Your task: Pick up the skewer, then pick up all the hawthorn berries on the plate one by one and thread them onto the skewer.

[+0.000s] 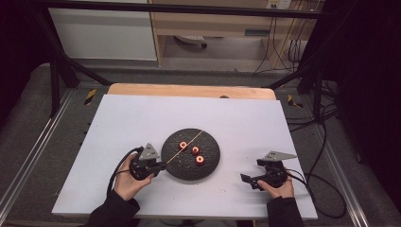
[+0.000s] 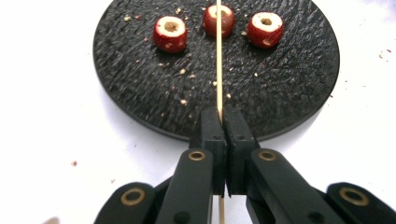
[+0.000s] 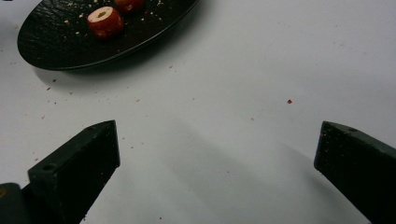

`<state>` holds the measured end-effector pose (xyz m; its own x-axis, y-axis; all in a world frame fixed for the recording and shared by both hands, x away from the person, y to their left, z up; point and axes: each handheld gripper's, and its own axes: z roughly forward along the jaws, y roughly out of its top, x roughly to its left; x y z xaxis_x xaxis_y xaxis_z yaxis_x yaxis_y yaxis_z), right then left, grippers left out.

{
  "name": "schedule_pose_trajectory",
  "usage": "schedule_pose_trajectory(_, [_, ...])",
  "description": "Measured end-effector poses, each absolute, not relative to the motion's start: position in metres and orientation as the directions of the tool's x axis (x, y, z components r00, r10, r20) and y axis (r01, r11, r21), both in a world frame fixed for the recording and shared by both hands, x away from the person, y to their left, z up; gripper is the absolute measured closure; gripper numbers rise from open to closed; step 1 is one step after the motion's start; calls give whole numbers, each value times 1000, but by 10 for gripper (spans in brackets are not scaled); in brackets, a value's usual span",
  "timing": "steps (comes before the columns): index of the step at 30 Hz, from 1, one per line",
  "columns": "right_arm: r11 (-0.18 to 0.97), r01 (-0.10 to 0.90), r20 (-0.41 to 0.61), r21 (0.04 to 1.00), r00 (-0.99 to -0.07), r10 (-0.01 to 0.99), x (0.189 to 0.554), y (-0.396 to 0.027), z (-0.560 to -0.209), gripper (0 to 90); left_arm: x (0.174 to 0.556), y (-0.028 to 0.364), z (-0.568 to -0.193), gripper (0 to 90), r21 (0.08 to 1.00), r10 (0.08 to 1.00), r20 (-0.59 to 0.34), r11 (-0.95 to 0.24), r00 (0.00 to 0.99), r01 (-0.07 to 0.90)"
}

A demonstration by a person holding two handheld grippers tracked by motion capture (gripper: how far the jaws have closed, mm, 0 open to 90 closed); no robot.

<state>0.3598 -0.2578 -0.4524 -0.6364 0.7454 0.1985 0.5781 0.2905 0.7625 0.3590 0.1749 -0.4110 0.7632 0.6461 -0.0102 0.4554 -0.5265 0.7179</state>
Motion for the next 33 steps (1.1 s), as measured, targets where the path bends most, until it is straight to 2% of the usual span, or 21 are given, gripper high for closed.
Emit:
schedule_pose_trajectory(22, [307,580,181,754,-633,752,369,-226,-436,6,338,207,-423,887,773,695,-47,-430,718,467])
schedule_pose_trajectory(33, [368,591,158,718,-653,741,379,-199,-424,7,335,216,-431,886,782,698,-54,-415,714,466])
